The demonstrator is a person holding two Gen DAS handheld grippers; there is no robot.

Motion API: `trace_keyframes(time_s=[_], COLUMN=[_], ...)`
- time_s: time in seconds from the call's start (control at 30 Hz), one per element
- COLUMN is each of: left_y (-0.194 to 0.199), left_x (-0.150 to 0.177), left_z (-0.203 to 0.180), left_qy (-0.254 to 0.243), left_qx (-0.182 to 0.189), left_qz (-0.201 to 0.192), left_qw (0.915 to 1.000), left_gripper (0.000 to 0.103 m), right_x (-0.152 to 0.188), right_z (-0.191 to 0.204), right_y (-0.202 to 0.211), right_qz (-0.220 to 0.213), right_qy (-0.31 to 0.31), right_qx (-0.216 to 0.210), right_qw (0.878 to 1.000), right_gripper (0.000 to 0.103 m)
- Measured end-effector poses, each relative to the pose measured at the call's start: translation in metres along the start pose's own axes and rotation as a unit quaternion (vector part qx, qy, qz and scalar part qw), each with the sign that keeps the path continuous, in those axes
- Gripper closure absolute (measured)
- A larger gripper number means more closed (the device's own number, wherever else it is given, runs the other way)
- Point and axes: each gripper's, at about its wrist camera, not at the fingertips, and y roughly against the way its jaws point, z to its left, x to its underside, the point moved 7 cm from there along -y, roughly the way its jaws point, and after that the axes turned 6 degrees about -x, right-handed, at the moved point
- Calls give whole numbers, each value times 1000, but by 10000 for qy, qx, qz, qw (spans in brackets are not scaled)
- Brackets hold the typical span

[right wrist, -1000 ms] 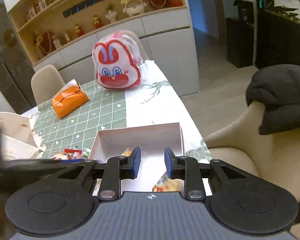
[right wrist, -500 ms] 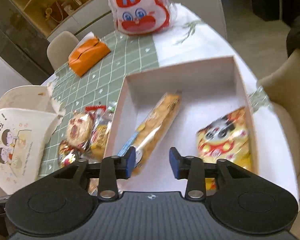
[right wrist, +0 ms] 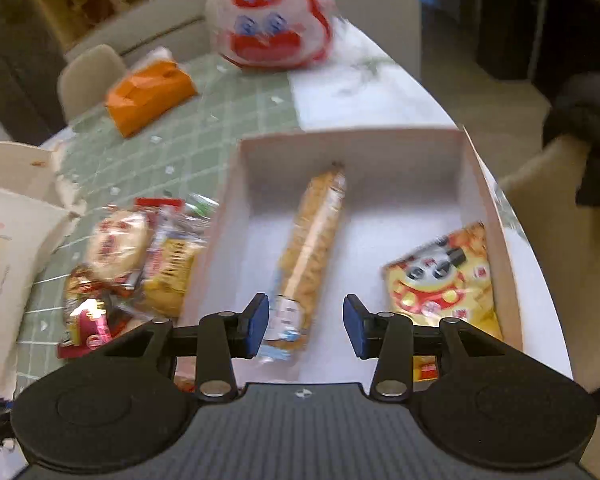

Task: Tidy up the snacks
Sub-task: 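Release the wafer roll into the pink box while the right tool releases the panda bag, then grasp the red spicy snack packet with the left tool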

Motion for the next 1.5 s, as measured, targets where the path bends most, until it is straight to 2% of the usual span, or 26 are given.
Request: trace_keyframes(time_s=[0.13,0.27,0.43,0.53,0.57,0.63,0.8,1.0,1.07,1.1,1.17,1.23,1.3,1.33,1.37,1.43,1.5], left_y=[0,6,17,21,20,15,-20,-57,-62,-65,-68,-71,-71,-69,-64,-64,-71], left_x=[1,-3,-8,-18,-24,-39,-74,-95,-99,-100,-102,-104,-104,-104,-102,-100,-99], left_z=[18,35,62,79,83,89,99,92,89,86,82,76,69,64,59,52,52], left_qy=[150,242,373,455,481,533,692,490,445,439,459,466,407,286,129,-194,-246], left_qx=[-134,-157,-202,-163,-118,-32,124,326,504,621,830,1001,1000,1010,1031,964,878], left_qz=[23,-60,-202,-303,-363,-470,-405,-232,-315,-353,-487,-479,-242,-153,-161,-147,-118], left_qw=[9998,9996,9989,9984,9981,9975,9967,9980,9972,9965,9943,9927,9939,9944,9945,9950,9958], left_gripper=[66,66,66,66,66,66,66,67,67,65,53,47,40,34,30,28,26], right_x=[10,31,40,35,34,33,42,45,47,47,49,50,52,53,53,54,54], right_z=[55,111,162,180,183,184,185,180,178,177,174,172,170,170,169,169,168], right_y=[15,1,-27,-49,-58,-75,-95,-94,-93,-93,-93,-92,-92,-92,-91,-91,-92], right_qz=[-279,-99,105,146,179,288,511,350,279,255,207,167,140,126,108,94,91], right_qy=[989,1782,1970,1927,1911,1904,1798,1670,1621,1590,1532,1459,1391,1371,1347,1288,1250], right_qx=[-220,-417,-766,-754,-692,-404,-346,-384,-417,-437,-488,-553,-589,-601,-614,-644,-677], right_qw=[9945,9831,9774,9783,9790,9804,9818,9846,9855,9860,9868,9876,9884,9887,9889,9895,9898], right_gripper=[57,55,55,56,58,79,80,80,80,80,80,80,80,80,80,80,80])
